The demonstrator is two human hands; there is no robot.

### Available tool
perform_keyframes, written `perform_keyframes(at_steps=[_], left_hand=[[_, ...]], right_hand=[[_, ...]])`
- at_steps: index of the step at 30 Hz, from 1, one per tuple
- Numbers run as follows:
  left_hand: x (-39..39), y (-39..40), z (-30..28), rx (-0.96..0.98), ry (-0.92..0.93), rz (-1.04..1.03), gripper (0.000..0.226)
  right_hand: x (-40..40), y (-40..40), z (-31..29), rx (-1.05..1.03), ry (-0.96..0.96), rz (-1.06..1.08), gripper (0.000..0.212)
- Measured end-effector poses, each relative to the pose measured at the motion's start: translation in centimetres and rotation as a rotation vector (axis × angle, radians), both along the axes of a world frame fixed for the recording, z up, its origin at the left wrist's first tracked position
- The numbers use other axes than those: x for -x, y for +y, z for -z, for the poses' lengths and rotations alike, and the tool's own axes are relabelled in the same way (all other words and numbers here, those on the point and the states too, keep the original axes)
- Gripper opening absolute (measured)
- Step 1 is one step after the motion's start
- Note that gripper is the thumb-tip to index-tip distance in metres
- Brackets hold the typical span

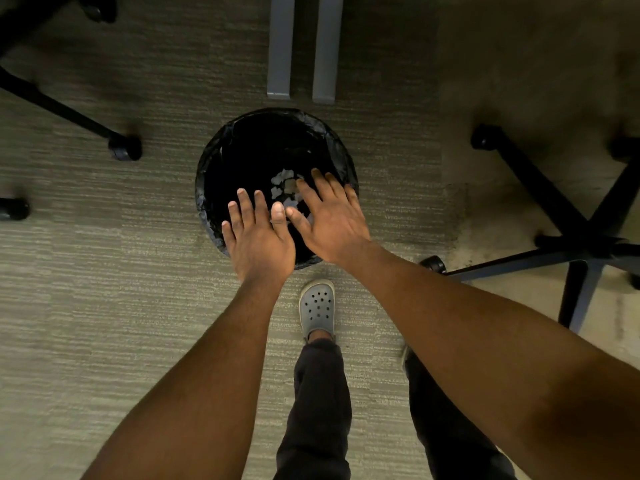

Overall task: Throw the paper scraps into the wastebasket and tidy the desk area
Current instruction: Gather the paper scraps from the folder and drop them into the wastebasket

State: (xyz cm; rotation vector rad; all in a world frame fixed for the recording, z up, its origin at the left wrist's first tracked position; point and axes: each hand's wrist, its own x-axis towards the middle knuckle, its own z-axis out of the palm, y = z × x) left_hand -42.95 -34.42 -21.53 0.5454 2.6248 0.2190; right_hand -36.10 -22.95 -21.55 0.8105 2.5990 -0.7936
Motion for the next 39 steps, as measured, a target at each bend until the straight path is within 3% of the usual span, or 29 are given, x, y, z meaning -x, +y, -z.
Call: perform_keyframes(at_steps=[12, 25, 33, 39], left_hand=[[-6.4, 4.5, -8.2, -0.159, 0.056, 0.256, 0.068], [-18.3, 16.7, -19.7, -0.498, 0.007, 0.609, 0.063], [-27.6, 24.1, -21.0, -0.482, -0.034, 0.866, 0.062], [-35.2, 28.2, -20.2, -0.439, -0.08, 1.113, 0.073]], right_hand=[[-7.9, 4.0, -9.7, -0.006, 0.095, 0.2, 0.064], [-24.8, 13.0, -22.6, -0.238, 0.253, 0.551, 0.058], [-37.2, 17.9, -24.6, -0.373, 0.261, 0.779, 0.057], [-47.7, 21.0, -23.8, -0.439, 0.127, 1.033, 0.062]])
